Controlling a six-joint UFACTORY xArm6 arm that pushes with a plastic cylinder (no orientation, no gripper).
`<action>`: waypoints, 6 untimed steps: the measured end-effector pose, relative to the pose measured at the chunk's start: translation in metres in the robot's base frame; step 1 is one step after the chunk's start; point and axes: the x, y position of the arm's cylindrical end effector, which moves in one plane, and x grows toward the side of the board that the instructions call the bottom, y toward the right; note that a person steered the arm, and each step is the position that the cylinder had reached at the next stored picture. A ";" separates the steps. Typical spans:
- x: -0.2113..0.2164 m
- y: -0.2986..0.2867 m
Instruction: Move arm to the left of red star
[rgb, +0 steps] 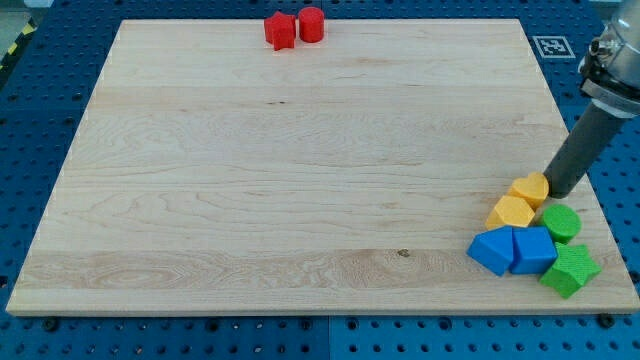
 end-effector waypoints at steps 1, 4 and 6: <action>0.017 0.002; -0.104 -0.087; -0.179 -0.286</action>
